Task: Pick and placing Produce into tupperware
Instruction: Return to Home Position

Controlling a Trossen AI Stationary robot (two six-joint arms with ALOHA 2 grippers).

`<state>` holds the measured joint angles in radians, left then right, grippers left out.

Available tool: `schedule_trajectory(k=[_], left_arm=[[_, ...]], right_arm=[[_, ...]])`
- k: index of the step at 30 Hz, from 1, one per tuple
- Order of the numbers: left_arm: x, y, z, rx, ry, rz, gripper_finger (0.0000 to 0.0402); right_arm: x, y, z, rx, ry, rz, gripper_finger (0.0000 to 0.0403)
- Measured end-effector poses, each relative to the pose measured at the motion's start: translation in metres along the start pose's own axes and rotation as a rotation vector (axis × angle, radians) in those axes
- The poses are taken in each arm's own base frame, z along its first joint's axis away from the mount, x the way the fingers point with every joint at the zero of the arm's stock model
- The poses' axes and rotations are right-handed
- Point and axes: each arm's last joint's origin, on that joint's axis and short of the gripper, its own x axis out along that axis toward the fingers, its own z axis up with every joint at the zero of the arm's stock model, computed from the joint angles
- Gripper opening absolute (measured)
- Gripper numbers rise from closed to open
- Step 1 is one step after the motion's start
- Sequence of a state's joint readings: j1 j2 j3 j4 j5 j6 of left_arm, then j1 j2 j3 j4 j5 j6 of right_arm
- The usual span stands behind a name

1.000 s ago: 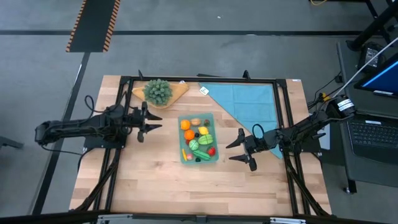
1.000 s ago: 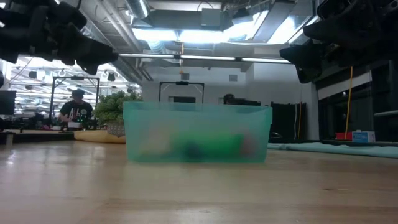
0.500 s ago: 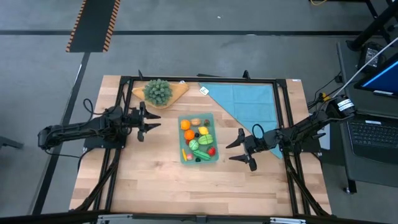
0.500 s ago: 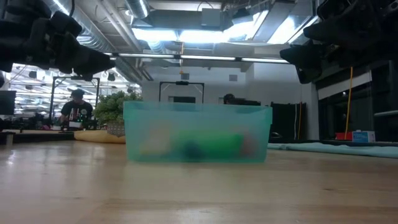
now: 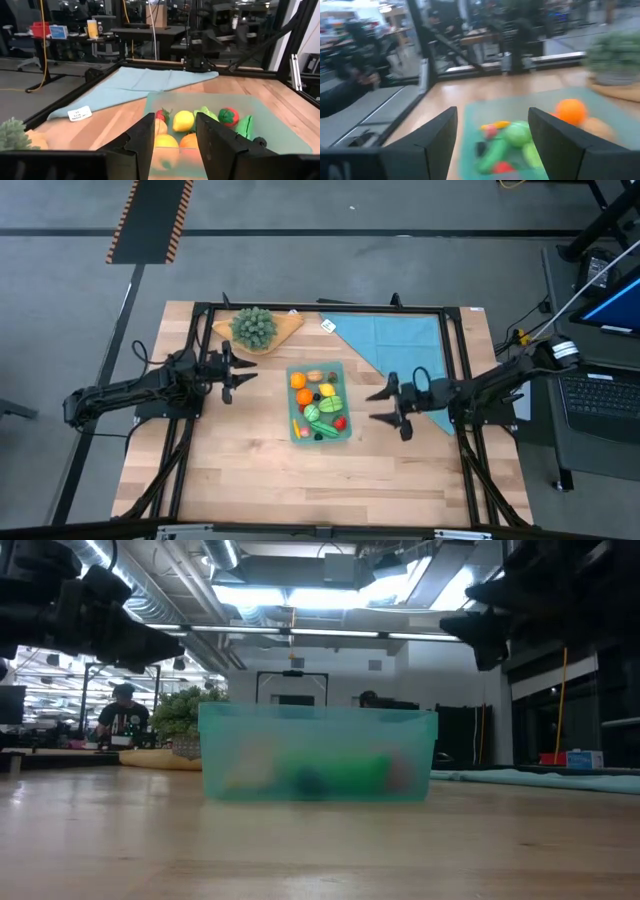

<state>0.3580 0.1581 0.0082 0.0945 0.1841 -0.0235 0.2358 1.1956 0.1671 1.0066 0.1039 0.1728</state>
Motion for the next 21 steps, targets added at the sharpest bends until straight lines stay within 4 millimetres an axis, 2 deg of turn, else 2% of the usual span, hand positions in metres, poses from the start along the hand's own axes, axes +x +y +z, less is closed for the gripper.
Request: schedule_trajectory(k=[3,6,10,14,21], left_arm=[[0.000,0.000,-0.001,0.000,0.005,0.000,0.0132],[0.000,0.000,-0.001,0.000,0.005,0.000,0.0129],[0.000,0.000,0.000,0.000,0.005,0.000,0.0124],[0.000,0.000,-0.001,0.000,0.005,0.000,0.0120],[0.000,0.000,0.000,0.000,0.005,0.000,0.0112]], right_arm=[[-0.016,-0.011,0.003,0.002,-0.062,-0.005,0.0245],[-0.031,-0.016,0.008,-0.029,-0.129,0.043,0.0245],[-0.047,-0.020,0.008,-0.055,-0.184,0.024,0.0245],[-0.051,-0.022,0.006,-0.071,-0.134,0.027,0.0245],[-0.055,-0.021,0.012,-0.078,-0.179,0.034,0.0245]])
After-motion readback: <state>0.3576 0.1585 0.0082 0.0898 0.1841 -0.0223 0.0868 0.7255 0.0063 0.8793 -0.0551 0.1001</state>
